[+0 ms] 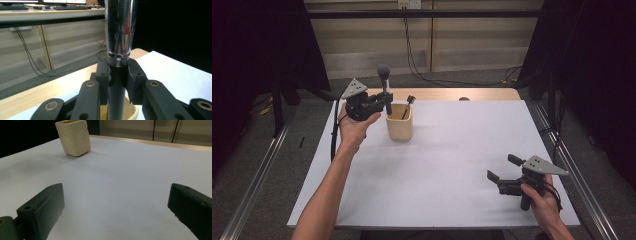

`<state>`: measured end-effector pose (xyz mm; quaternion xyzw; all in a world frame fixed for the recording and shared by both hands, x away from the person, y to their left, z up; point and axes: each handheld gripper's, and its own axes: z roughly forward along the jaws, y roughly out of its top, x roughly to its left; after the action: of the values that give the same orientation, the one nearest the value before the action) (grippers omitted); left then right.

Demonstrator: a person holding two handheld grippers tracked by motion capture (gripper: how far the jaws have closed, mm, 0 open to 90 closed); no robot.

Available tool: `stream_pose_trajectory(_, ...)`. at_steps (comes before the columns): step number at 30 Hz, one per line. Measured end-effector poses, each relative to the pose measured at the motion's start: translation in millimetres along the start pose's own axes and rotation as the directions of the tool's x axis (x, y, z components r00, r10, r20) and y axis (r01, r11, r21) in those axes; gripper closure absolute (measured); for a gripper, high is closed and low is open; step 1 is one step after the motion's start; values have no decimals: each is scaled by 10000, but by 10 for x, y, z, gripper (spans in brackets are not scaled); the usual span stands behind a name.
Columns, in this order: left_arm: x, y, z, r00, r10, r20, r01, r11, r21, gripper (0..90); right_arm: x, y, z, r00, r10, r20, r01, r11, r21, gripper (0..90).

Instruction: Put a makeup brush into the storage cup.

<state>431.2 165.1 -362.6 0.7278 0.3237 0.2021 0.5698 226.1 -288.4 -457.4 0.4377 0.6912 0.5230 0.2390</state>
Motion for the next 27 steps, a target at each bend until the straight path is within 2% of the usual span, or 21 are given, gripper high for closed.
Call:
stream_pose_trajectory(2,12,-17,38,9999,-151,0,151,9999,7,747,-7,-2,1,10000,36,2,-36,10000,26,8)
stream_pose_trajectory(8,49,-48,100,9998,-176,-83,177,9998,72,747,-16,-4,-3,10000,57,-12,-57,10000,-13,8)
stream_pose_trajectory(10,40,-66,125,9995,-312,9,312,9995,53,747,-10,-2,-3,10000,58,-36,-58,10000,-15,8)
stream_pose_trajectory(11,39,-72,136,9998,-173,14,173,9998,108,747,-5,-2,-2,10000,83,-40,-83,10000,-9,8)
stream_pose_trajectory(18,29,-156,170,9999,-13,114,9,9996,300,747,2,-8,2,10000,39,-70,-39,10000,5,8)
stream_pose_trajectory(22,60,-222,185,9997,-216,118,212,9992,341,747,3,-12,5,9999,55,-105,-55,10000,2,6)
stream_pose_trajectory(24,43,-222,196,9998,-154,80,151,9992,380,747,5,-13,9,9999,58,-131,-57,10000,14,6)
stream_pose_trajectory(27,12,-222,220,9997,-89,230,78,9988,485,747,3,-14,15,9999,59,-127,-58,10000,20,5)
